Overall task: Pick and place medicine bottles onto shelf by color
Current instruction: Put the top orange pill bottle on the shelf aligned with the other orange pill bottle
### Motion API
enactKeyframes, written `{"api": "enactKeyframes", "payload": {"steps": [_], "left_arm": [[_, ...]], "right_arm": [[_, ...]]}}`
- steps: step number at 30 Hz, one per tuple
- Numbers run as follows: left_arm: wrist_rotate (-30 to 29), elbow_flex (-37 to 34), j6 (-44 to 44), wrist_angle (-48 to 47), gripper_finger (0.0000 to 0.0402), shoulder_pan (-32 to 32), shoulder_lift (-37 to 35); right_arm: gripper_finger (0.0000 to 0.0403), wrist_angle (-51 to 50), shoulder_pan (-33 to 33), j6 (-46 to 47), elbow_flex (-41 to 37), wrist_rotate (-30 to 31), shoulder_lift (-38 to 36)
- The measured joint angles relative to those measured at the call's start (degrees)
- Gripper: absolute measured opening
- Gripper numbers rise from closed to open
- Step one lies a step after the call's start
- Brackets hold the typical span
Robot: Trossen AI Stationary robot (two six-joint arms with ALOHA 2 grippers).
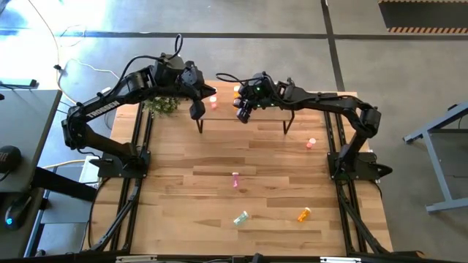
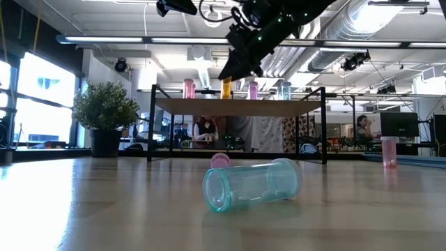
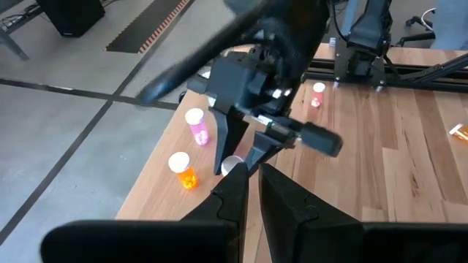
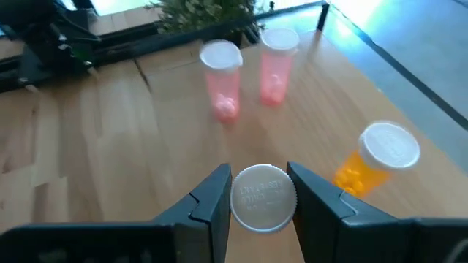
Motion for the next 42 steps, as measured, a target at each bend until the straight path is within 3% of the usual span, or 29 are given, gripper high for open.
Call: {"api": "enactKeyframes", "payload": {"steps": [25,34,42], "left_arm": [[0.0,0.0,0.0,0.0,0.0025,0.0,0.0],[0.0,0.0,0.0,0.0,0.0025,0.0,0.0],[0.0,0.0,0.0,0.0,0.0025,0.0,0.0]], "right_arm": [[0.0109,0.1,0.1,0.2,0.0,2.7,1.2],[0.0156,0.4,0.1,0.3,0.0,2.3,1.2],[0.0161,-0.8,0.2,1.4,2.8,2.5,1.2]]}}
